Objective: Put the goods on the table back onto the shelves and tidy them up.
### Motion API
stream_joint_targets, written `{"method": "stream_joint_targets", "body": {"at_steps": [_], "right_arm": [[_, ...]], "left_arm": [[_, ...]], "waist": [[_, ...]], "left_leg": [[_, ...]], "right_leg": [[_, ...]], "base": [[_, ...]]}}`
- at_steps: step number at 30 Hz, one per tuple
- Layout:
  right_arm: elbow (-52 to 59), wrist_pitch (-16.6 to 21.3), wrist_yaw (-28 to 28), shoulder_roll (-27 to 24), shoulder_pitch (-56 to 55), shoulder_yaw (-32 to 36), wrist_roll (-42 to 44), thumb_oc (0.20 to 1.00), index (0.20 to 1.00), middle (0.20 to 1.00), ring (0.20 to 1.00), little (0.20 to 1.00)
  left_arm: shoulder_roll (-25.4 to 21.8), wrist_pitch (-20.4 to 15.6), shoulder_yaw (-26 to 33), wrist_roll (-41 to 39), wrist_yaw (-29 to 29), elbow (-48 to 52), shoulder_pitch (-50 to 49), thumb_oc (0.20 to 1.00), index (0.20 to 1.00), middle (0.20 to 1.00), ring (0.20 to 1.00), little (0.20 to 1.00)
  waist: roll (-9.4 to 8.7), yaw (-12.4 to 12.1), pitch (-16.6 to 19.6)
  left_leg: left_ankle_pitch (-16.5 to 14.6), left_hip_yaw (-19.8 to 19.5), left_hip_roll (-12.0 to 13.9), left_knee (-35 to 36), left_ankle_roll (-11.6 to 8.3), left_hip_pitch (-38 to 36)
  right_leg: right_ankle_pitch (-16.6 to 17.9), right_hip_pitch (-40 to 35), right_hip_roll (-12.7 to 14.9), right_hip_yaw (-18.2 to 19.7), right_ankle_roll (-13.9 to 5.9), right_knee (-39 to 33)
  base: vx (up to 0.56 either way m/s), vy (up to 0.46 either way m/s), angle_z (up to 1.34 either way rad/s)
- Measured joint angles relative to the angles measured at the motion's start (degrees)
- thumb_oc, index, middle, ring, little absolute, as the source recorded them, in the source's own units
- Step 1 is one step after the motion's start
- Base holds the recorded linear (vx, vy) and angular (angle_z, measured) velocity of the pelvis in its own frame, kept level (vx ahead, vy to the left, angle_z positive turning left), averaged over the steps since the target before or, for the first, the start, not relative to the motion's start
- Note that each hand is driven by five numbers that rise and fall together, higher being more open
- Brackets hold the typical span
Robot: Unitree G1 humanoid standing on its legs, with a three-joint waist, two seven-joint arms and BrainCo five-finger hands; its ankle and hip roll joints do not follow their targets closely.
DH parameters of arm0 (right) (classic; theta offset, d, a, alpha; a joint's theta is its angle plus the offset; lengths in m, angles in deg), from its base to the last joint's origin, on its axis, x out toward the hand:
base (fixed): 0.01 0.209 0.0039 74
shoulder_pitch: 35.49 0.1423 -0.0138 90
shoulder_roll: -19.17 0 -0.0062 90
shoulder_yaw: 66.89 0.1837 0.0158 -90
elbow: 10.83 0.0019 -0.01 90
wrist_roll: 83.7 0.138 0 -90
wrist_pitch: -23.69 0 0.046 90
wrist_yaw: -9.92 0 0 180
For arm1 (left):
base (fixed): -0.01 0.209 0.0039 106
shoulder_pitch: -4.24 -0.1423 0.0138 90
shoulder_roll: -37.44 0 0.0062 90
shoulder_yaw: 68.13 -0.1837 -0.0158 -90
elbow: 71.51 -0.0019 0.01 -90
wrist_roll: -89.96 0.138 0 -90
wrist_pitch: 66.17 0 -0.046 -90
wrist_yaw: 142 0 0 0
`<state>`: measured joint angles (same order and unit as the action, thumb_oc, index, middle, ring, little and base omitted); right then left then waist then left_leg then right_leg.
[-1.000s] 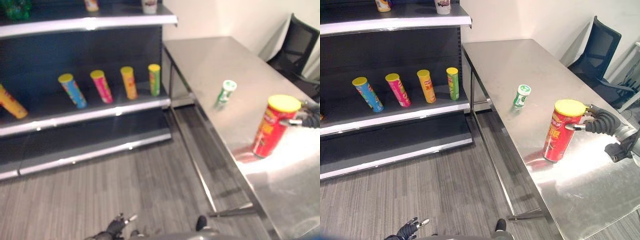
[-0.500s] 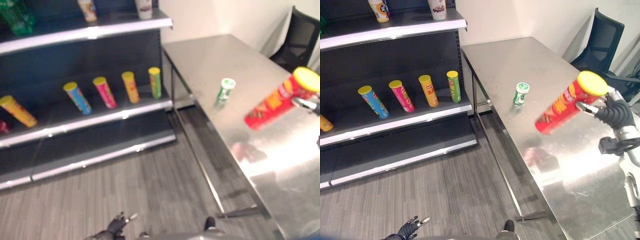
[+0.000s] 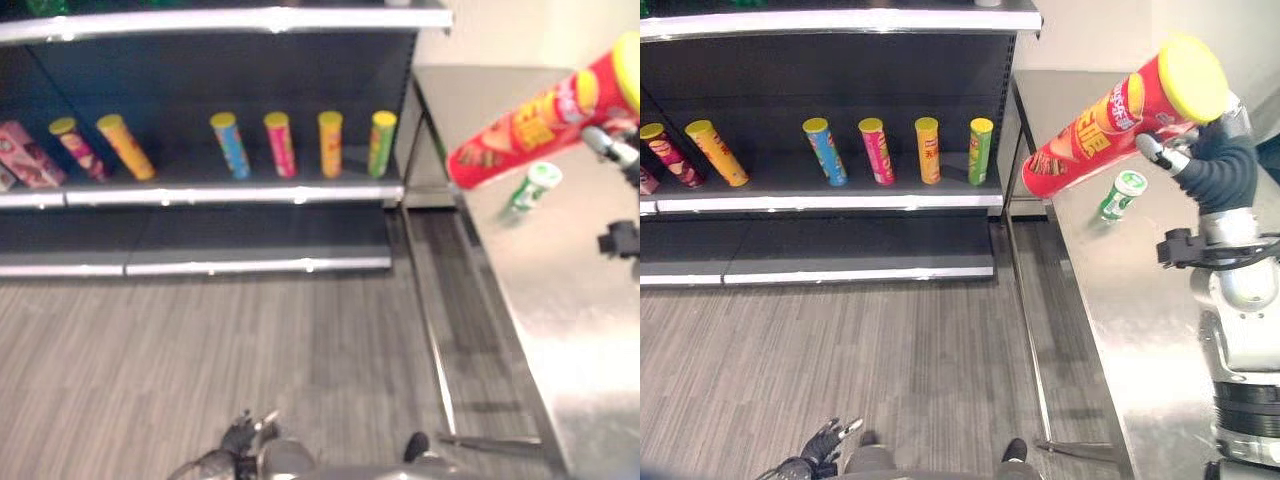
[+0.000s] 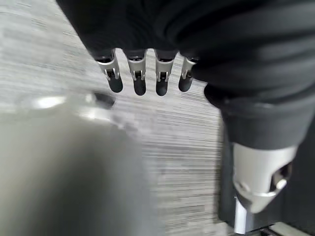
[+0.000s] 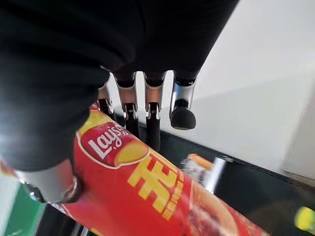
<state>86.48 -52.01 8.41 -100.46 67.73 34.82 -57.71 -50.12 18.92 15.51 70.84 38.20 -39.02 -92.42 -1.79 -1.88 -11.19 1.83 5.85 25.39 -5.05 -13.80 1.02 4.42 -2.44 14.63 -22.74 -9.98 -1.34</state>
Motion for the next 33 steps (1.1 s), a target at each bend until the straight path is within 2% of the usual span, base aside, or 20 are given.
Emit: {"method": "stream_joint_targets", "body": {"at_steps": [3, 4, 5, 6, 7, 9, 11, 12, 13, 14, 15, 16, 18, 20, 23, 25, 27, 31, 32, 33], "right_arm": [[0.01, -0.33, -0.32, -3.43, -0.67, 0.33, -0.08, 0.200, 0.200, 0.200, 0.200, 0.200], [-0.04, -0.30, -0.18, -1.27, -0.41, 0.24, -0.13, 0.200, 0.200, 0.200, 0.200, 0.200], [0.14, -1.41, -0.12, 3.35, -0.90, -2.47, -0.15, 0.200, 0.200, 0.200, 0.200, 0.200], [0.81, -1.60, -0.84, 3.15, -2.45, -3.89, -0.42, 0.200, 0.200, 0.200, 0.200, 0.200], [2.18, -1.54, -1.44, 2.93, -4.76, -2.76, -0.91, 0.200, 0.200, 0.200, 0.200, 0.200], [2.97, -2.29, -1.25, 5.13, -6.53, -3.58, -2.60, 0.200, 0.200, 0.200, 0.200, 0.200], [2.42, -2.89, -1.65, 4.62, -5.63, -6.29, -3.33, 0.200, 0.200, 0.200, 0.200, 0.200], [2.43, -3.27, -1.81, 4.62, -3.90, -7.65, -3.68, 0.200, 0.200, 0.200, 0.200, 0.200], [2.09, -3.53, -2.07, 5.96, -1.83, -10.08, -3.46, 0.200, 0.200, 0.200, 0.200, 0.200], [2.03, -3.94, -3.01, 4.67, -0.35, -12.76, -3.56, 0.200, 0.200, 0.200, 0.200, 0.200], [3.06, -3.80, -3.45, 3.25, 0.09, -14.44, -3.53, 0.200, 0.200, 0.200, 0.200, 0.200], [4.58, -3.39, -4.52, -0.69, 1.86, -15.59, -3.56, 0.200, 0.200, 0.200, 0.200, 0.200], [3.70, -3.90, -4.21, 0.34, 4.28, -16.99, -3.71, 0.200, 0.200, 0.200, 0.200, 0.200], [3.74, -4.20, -4.46, -1.58, 4.48, -17.91, -5.46, 0.200, 0.200, 0.200, 0.200, 0.200], [2.64, -5.13, -4.28, -2.60, 5.52, -19.05, -8.93, 0.200, 0.200, 0.200, 0.200, 0.200], [0.39, -5.16, -4.67, 0.54, 9.14, -24.04, -9.21, 0.200, 0.200, 0.200, 0.200, 0.200], [0.35, -5.26, -5.72, 1.04, 9.78, -25.39, -9.30, 0.200, 0.200, 0.200, 0.200, 0.200], [-1.41, -5.78, -6.45, 2.42, 11.53, -27.16, -9.13, 0.200, 0.200, 0.200, 0.200, 0.200], [-2.91, -6.31, -5.91, 2.91, 12.13, -28.65, -9.14, 0.200, 0.200, 0.200, 0.200, 0.200], [-4.86, -7.53, -6.16, 2.57, 10.71, -28.70, -9.17, 0.200, 0.200, 0.200, 0.200, 0.200]], "left_arm": [[0.57, -0.19, -0.45, 0.03, 0.41, 2.23, 0.06, 1.000, 1.000, 1.000, 1.000, 1.000], [-0.66, -0.25, -0.25, 0.03, 0.35, 2.48, 0.69, 1.000, 1.000, 1.000, 1.000, 1.000], [-4.21, -0.29, -0.30, 0.03, 0.84, 3.12, 1.43, 1.000, 1.000, 1.000, 1.000, 1.000], [-6.24, -0.57, -0.21, 0.07, 1.06, 3.85, 2.16, 1.000, 1.000, 1.000, 1.000, 1.000], [-7.30, -0.82, -0.41, 0.13, 0.87, 3.53, 3.71, 1.000, 1.000, 1.000, 1.000, 1.000], [-10.18, -1.06, -3.19, 0.73, 0.66, 4.89, 4.87, 1.000, 1.000, 1.000, 1.000, 1.000], [-11.01, -1.02, -2.67, 1.03, 0.62, 6.15, 4.38, 1.000, 1.000, 1.000, 1.000, 1.000], [-11.53, -1.08, -2.14, 1.28, 0.66, 7.23, 2.89, 1.000, 1.000, 1.000, 1.000, 1.000], [-9.91, -1.34, 2.61, 1.26, -0.17, 5.75, 2.42, 1.000, 1.000, 1.000, 1.000, 1.000], [-9.94, -1.49, 2.65, 1.18, 0.24, 5.94, 1.34, 1.000, 1.000, 1.000, 1.000, 1.000], [-10.17, -1.10, 3.70, 1.17, 0.15, 5.48, 0.24, 1.000, 1.000, 1.000, 1.000, 1.000], [-8.47, -0.70, 5.00, 1.03, 0.22, 5.17, -1.08, 1.000, 1.000, 1.000, 1.000, 1.000], [-4.76, -0.34, 5.39, 0.08, 0.24, 5.07, -2.51, 1.000, 1.000, 1.000, 1.000, 1.000], [-0.62, 0.17, 3.95, -0.04, -0.50, 5.46, -3.45, 1.000, 1.000, 1.000, 1.000, 1.000], [2.97, -0.15, 3.72, -0.61, -0.44, 7.72, -5.75, 1.000, 1.000, 1.000, 1.000, 1.000], [0.11, -0.06, 3.70, -2.11, -0.30, 8.04, -3.94, 1.000, 1.000, 1.000, 1.000, 1.000], [-1.02, 0.04, 3.55, -2.28, -0.24, 8.24, -1.54, 1.000, 1.000, 1.000, 1.000, 1.000], [-1.94, 0.13, 3.67, -2.51, 1.06, 6.68, 0.93, 1.000, 1.000, 1.000, 1.000, 1.000], [-1.97, 0.15, 3.79, -2.52, 1.32, 6.73, 1.54, 1.000, 1.000, 1.000, 1.000, 1.000], [-1.55, 0.08, 2.10, -2.49, 1.75, 5.28, 3.54, 1.000, 1.000, 1.000, 1.000, 1.000]], "waist": [[2.31, 0.95, 0.17], [1.01, 0.30, -0.17], [-2.51, 0.79, -0.18], [-3.16, 0.24, 0.09], [-3.66, -0.64, 0.13], [-4.88, -1.62, 0.69], [-5.83, -1.80, 1.24], [-6.45, -2.34, 1.27], [-5.33, -1.36, -0.31], [-1.94, -3.08, -0.76], [-1.63, -3.06, -0.50], [-2.22, -1.67, -0.23], [-1.68, -2.15, -0.06], [-1.67, -2.43, 0.07], [0.26, -2.33, 0.92], [-2.62, -3.93, -0.60], [-3.48, -4.95, -1.11], [-2.52, -4.16, -1.19], [-1.70, -3.61, -1.24], [-2.13, -2.68, -2.28]], "left_leg": [[2.40, -2.36, 1.24, 0.60, 1.06, -0.40], [-4.62, -2.84, -2.27, 0.92, -1.66, -2.43], [-7.10, -2.02, -6.26, -2.75, -0.36, -0.49], [-7.23, -1.72, -6.99, -4.07, -0.78, 0.12], [-7.47, -1.11, -7.56, -5.88, -0.50, 1.31], [-8.11, 1.50, -9.76, -8.78, 0.56, 2.67], [-8.13, 2.92, -12.48, -9.33, 2.62, 2.72], [-8.29, 4.48, -13.75, -9.52, 3.73, 2.37], [-8.22, 3.10, -12.54, -20.71, 3.99, 6.91], [-9.69, 3.01, -8.86, -21.72, 7.85, 6.08], [-9.39, 2.88, -8.27, -14.45, 8.51, 2.66], [-5.62, 3.70, -8.92, -2.39, 4.68, -1.98], [-4.14, 4.44, -9.45, -1.54, 5.11, -1.66], [-2.01, 3.86, -14.70, 4.29, 6.11, -2.23], [1.34, 5.29, -16.84, 8.02, 7.49, -3.62], [1.28, 4.03, -17.49, 1.86, 7.38, -0.41], [-0.59, 2.84, -16.37, -2.67, 5.92, 2.56], [1.00, -2.49, 1.55, 2.04, 1.12, 4.81], [0.14, -1.66, 7.57, 2.03, -0.27, 6.21], [1.48, -2.32, 8.72, 2.94, -1.37, 6.08]], "right_leg": [[2.47, 0.66, 5.58, 2.17, -3.42, 1.33], [3.71, 0.56, 9.39, 4.00, -4.55, 1.29], [8.43, 0.42, 12.77, 2.58, 1.29, 0.61], [10.48, 0.30, 12.38, 2.23, 3.26, 1.09], [13.94, 0.36, 12.95, 1.90, 2.64, 1.13], [22.51, 2.95, 16.52, 1.12, 6.82, 3.77], [21.75, 4.69, 17.34, -0.94, 5.66, 7.51], [24.40, 5.04, 17.89, -1.46, 8.74, 7.24], [25.11, 4.83, 17.13, 3.69, 9.63, 11.63], [5.60, 8.98, 10.37, 2.97, 0.64, 20.46], [-1.88, 11.12, 4.27, 2.67, 0.64, 25.68], [-10.25, 12.37, -5.21, 0.00, 7.58, 22.58], [-4.69, 6.34, -9.37, 0.79, 8.36, 8.14], [-3.54, 5.27, -6.99, -0.07, 7.58, 5.99], [-2.03, 2.13, -8.11, -0.66, 6.49, 2.20], [-2.52, 1.99, -7.12, -0.86, 5.46, 1.05], [-2.62, 1.35, -6.10, -0.76, 6.45, -0.22], [-2.57, 2.43, -5.48, 2.58, 3.21, 1.85], [-4.41, 5.44, -4.22, 4.18, 1.16, 6.78], [-5.85, 7.21, 1.03, 8.87, -0.13, 10.56]], "base": [[0.06, 0.458, -0.06], [0.06, 0.342, -0.07], [0.06, 0.356, -0.08], [0.07, 0.496, 0.19], [0.03, 0.273, 0.49], [-0.03, 0.407, 0.29], [0.01, 0.637, -0.13], [0.04, 0.582, 0.11], [0.03, 0.411, -0.33], [0.04, 0.507, -0.23], [0.06, 0.339, -0.15], [0.06, 0.287, 0.19], [0.06, 0.130, 0.00], [0.05, 0.047, 0.11], [0.00, 0.030, 0.19], [0.06, 0.168, 0.13], [0.14, 0.325, 0.13], [0.25, 0.729, -0.21], [0.24, 0.668, -0.49], [0.39, 0.932, -0.68]]}}
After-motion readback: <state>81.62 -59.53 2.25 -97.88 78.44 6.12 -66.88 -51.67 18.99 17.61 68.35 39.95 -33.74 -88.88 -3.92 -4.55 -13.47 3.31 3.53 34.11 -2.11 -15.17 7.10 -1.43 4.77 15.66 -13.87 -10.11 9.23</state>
